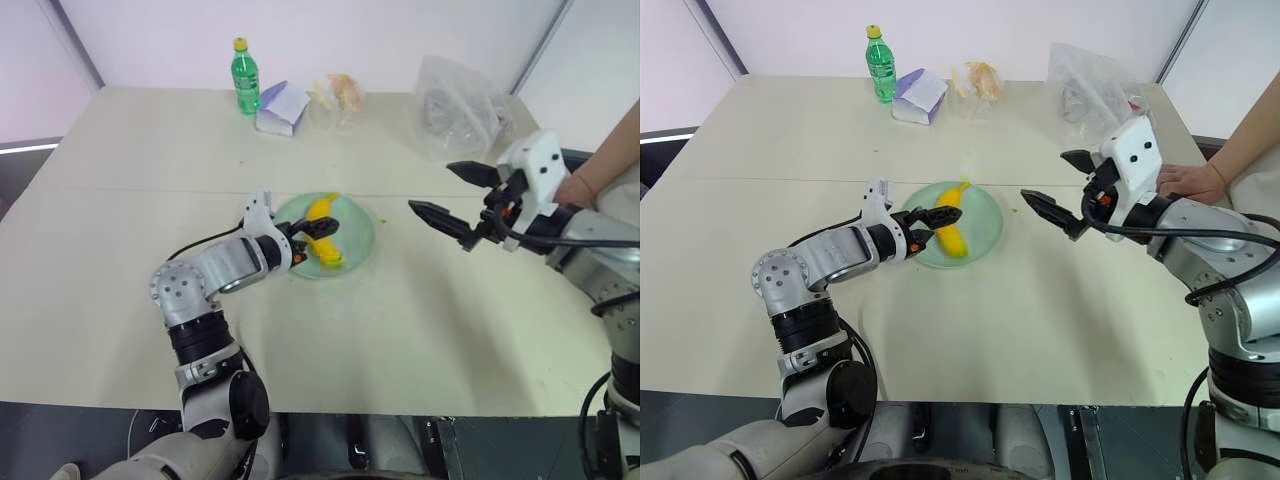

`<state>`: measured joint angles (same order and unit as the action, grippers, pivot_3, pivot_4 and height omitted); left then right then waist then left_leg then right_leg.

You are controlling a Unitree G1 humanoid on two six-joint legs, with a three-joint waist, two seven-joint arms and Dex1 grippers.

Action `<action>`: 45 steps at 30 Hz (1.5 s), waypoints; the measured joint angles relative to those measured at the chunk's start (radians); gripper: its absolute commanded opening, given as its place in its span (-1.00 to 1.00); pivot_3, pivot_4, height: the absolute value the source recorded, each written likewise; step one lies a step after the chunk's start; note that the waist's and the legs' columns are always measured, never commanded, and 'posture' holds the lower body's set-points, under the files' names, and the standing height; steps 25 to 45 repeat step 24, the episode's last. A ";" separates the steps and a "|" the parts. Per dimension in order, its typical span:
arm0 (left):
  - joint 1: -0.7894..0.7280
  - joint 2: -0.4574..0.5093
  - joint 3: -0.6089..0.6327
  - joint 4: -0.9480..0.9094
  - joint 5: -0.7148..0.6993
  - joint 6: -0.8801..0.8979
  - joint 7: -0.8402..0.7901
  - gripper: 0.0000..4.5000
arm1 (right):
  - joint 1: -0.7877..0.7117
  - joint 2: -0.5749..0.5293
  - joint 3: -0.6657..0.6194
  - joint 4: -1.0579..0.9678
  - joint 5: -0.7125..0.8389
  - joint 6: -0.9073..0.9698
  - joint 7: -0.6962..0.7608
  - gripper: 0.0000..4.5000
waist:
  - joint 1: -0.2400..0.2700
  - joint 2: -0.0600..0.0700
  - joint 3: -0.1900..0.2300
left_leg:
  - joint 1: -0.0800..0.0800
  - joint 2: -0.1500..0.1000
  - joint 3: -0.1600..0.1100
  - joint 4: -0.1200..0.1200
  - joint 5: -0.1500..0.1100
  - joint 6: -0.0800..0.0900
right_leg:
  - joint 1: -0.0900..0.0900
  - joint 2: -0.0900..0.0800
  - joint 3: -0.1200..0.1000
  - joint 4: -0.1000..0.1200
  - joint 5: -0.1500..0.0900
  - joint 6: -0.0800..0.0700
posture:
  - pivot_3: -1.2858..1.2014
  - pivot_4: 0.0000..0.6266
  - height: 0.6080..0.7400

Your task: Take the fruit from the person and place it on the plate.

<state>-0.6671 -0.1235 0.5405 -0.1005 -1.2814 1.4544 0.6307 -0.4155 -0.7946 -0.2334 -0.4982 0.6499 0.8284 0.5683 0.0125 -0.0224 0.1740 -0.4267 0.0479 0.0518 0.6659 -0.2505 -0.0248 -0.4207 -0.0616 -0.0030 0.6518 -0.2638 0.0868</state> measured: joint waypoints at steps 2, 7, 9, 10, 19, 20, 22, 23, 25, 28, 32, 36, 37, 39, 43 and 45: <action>0.005 0.015 -0.011 0.000 -0.031 -0.006 0.010 0.99 | -0.002 0.000 0.002 0.004 -0.001 -0.002 0.001 1.00 | 0.000 0.000 0.000 | 0.000 0.000 0.000 0.000 0.000 0.000 | 0.000 0.000 0.000 0.000 0.000 0.000 | 0.03 -0.52 0.87; 0.006 0.161 -0.087 -0.040 -0.121 0.005 -0.051 0.99 | -0.005 0.000 0.008 0.014 -0.002 -0.006 0.008 1.00 | -0.003 0.000 0.000 | 0.000 0.000 0.000 0.000 0.000 0.000 | 0.000 0.000 0.000 0.000 0.000 0.000 | 0.03 -0.52 0.87; 0.004 0.272 -0.130 -0.078 -0.146 0.021 -0.110 0.99 | -0.005 0.000 0.009 0.016 -0.004 -0.008 0.010 1.00 | -0.003 0.000 0.000 | 0.001 0.000 0.000 -0.001 0.000 0.000 | 0.000 0.000 0.000 0.000 0.000 0.000 | 0.03 -0.52 0.87; 0.003 0.343 -0.155 -0.108 -0.147 0.026 -0.159 0.99 | -0.006 0.000 0.010 0.017 -0.006 -0.010 0.011 1.00 | -0.004 0.000 0.000 | 0.001 0.000 0.000 -0.001 0.000 0.000 | 0.000 0.000 0.000 0.001 0.000 0.000 | 0.03 -0.52 0.87; 0.203 1.128 -0.529 -0.441 0.344 -0.393 -1.026 0.99 | 0.014 -0.021 0.010 0.053 -0.014 -0.029 0.058 1.00 | -0.005 0.002 0.000 | 0.001 0.000 0.005 -0.004 0.000 -0.001 | -0.002 -0.001 0.000 -0.002 -0.002 -0.004 | 0.03 -0.52 0.87; 0.223 1.153 -0.549 -0.437 0.399 -0.445 -1.078 0.99 | 0.019 -0.024 0.009 0.056 -0.014 -0.029 0.064 1.00 | -0.003 0.002 0.000 | 0.001 0.000 0.005 -0.004 0.000 -0.001 | -0.002 -0.001 0.000 -0.003 -0.002 -0.005 | 0.03 -0.52 0.87; 0.263 1.169 -0.581 -0.400 0.531 -0.620 -1.208 0.99 | 0.024 -0.026 0.013 0.062 -0.014 -0.029 0.086 1.00 | 0.004 0.002 0.000 | 0.000 0.001 0.004 -0.004 0.000 -0.001 | -0.002 -0.001 0.000 -0.003 -0.003 -0.007 | 0.03 -0.52 0.87; 0.266 1.166 -0.585 -0.383 0.563 -0.665 -1.235 0.99 | 0.025 -0.026 0.017 0.062 -0.015 -0.030 0.091 1.00 | 0.004 0.001 0.000 | 0.000 0.001 0.004 -0.004 0.000 -0.001 | -0.002 -0.001 0.000 -0.003 -0.003 -0.007 | 0.03 -0.52 0.87; 0.266 1.153 -0.582 -0.361 0.597 -0.716 -1.263 0.99 | 0.027 -0.026 0.022 0.065 -0.017 -0.033 0.098 1.00 | 0.003 0.001 0.000 | 0.000 0.001 0.004 -0.003 0.000 -0.001 | -0.001 -0.002 0.000 -0.004 -0.003 -0.007 | 0.03 -0.52 0.87; 0.266 1.153 -0.582 -0.361 0.597 -0.716 -1.263 0.99 | 0.027 -0.026 0.022 0.065 -0.017 -0.033 0.098 1.00 | 0.003 0.001 0.000 | 0.000 0.001 0.004 -0.003 0.000 -0.001 | -0.001 -0.002 0.000 -0.004 -0.003 -0.007 | 0.03 -0.52 0.87; 0.266 1.153 -0.582 -0.361 0.597 -0.716 -1.263 0.99 | 0.027 -0.026 0.022 0.065 -0.017 -0.033 0.098 1.00 | 0.003 0.001 0.000 | 0.000 0.001 0.004 -0.003 0.000 -0.001 | -0.001 -0.002 0.000 -0.004 -0.003 -0.007 | 0.03 -0.52 0.87; 0.266 1.153 -0.582 -0.361 0.597 -0.716 -1.263 0.99 | 0.027 -0.026 0.022 0.065 -0.017 -0.033 0.098 1.00 | 0.003 0.001 0.000 | 0.000 0.001 0.004 -0.003 0.000 -0.001 | -0.001 -0.002 0.000 -0.004 -0.003 -0.007 | 0.03 -0.52 0.87; 0.266 1.153 -0.582 -0.361 0.597 -0.716 -1.263 0.99 | 0.027 -0.026 0.022 0.065 -0.017 -0.033 0.098 1.00 | 0.003 0.001 0.000 | 0.000 0.001 0.004 -0.003 0.000 -0.001 | -0.001 -0.002 0.000 -0.004 -0.003 -0.007 | 0.03 -0.52 0.87; 0.266 1.153 -0.582 -0.361 0.597 -0.716 -1.263 0.99 | 0.027 -0.026 0.022 0.065 -0.017 -0.033 0.098 1.00 | 0.003 0.001 0.000 | 0.000 0.001 0.004 -0.003 0.000 -0.001 | -0.001 -0.002 0.000 -0.004 -0.003 -0.007 | 0.03 -0.52 0.87; 0.266 1.153 -0.582 -0.361 0.597 -0.716 -1.263 0.99 | 0.027 -0.026 0.022 0.065 -0.017 -0.033 0.098 1.00 | 0.003 0.001 0.000 | 0.000 0.001 0.004 -0.003 0.000 -0.001 | -0.001 -0.002 0.000 -0.004 -0.003 -0.007 | 0.03 -0.52 0.87; 0.266 1.153 -0.582 -0.361 0.597 -0.716 -1.263 0.99 | 0.027 -0.026 0.022 0.065 -0.017 -0.033 0.098 1.00 | 0.003 0.001 0.000 | 0.000 0.001 0.004 -0.003 0.000 -0.001 | -0.001 -0.002 0.000 -0.004 -0.003 -0.007 | 0.03 -0.52 0.87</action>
